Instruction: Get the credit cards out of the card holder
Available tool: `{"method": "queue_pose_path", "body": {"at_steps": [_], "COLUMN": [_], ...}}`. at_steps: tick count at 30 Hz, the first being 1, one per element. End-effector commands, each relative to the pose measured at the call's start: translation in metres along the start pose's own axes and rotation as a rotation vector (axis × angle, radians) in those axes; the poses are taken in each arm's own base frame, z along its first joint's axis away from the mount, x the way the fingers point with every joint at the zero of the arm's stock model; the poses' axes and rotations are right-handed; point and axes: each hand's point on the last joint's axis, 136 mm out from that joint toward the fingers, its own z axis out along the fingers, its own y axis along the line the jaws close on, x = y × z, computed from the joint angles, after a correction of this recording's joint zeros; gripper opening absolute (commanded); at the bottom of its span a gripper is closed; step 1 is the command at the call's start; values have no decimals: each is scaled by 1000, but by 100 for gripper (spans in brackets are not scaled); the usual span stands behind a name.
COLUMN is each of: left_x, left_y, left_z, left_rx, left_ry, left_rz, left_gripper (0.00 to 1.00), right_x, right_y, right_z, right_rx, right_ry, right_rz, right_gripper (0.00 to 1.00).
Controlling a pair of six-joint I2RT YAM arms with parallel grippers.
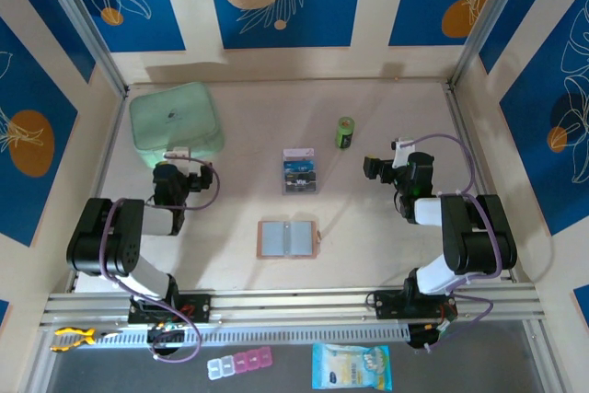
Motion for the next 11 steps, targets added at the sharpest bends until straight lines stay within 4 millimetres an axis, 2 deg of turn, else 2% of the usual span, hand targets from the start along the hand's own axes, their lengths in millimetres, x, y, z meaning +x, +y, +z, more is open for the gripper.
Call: {"method": "queue_pose_path", "body": {"at_steps": [1, 8, 11], "left_x": [-11, -11, -11], "left_y": [-6, -15, -15], "left_z": [0, 3, 3], "left_rx": [31, 85, 84], "left_ry": [-47, -32, -33], "left_rz": [23, 44, 45], "left_gripper": [100, 100, 100], "right_x": [-9, -9, -12], "right_y": [2, 2, 3], "right_z": [-1, 1, -6], "right_rx": [-18, -21, -8], "right_ry": [-37, -31, -75], "right_rz": [3, 6, -8], "right_gripper": [99, 99, 99]}}
